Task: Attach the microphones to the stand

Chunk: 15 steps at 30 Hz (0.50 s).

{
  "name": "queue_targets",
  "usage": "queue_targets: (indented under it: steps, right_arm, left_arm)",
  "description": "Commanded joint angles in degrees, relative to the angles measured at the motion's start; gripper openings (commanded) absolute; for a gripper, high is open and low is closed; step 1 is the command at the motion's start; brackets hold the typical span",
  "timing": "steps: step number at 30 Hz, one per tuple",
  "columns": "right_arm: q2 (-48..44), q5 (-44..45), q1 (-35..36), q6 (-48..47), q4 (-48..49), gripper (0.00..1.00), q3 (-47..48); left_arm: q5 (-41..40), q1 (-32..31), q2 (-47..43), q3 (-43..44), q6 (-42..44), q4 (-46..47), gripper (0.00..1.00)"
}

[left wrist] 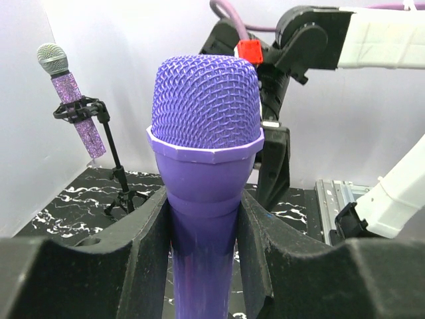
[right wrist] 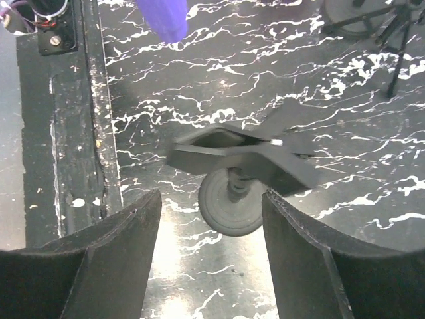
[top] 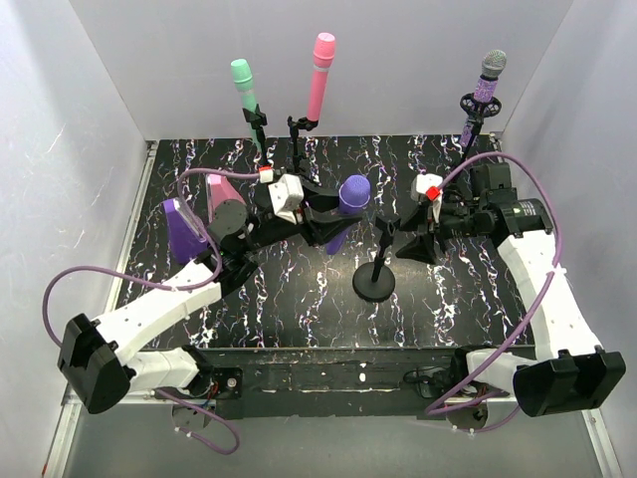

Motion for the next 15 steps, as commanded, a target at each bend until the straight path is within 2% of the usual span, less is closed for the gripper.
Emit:
queue_targets:
  steps: [1,5,10,15]
  right_arm:
    - [-0.1,0.7,-0.2,-8.2,-6.9,0.70,6.0]
    - [0.6,3.0,-0.2,-14.7,-10.1,0.73,8.4]
    - [3.5,4.4,-0.1,-29.6,-16.1,0.75,10.9]
    - [9.4,5.0,-0.1,-32.2,-18.9,0.73,17.0]
  left_arm:
    - [-0.7,-0.2,-4.9,-1.5,0.0,-2.7,0.00]
    - [-1.3,-0.2,-9.3,-3.6,0.0,-5.6,0.00]
    - [-2.0,-0.3,-14.2,-6.1,-0.3,-9.1,0.00]
    - [-2.4,-0.3,-17.6,-7.3,-1.0,-11.6,0.00]
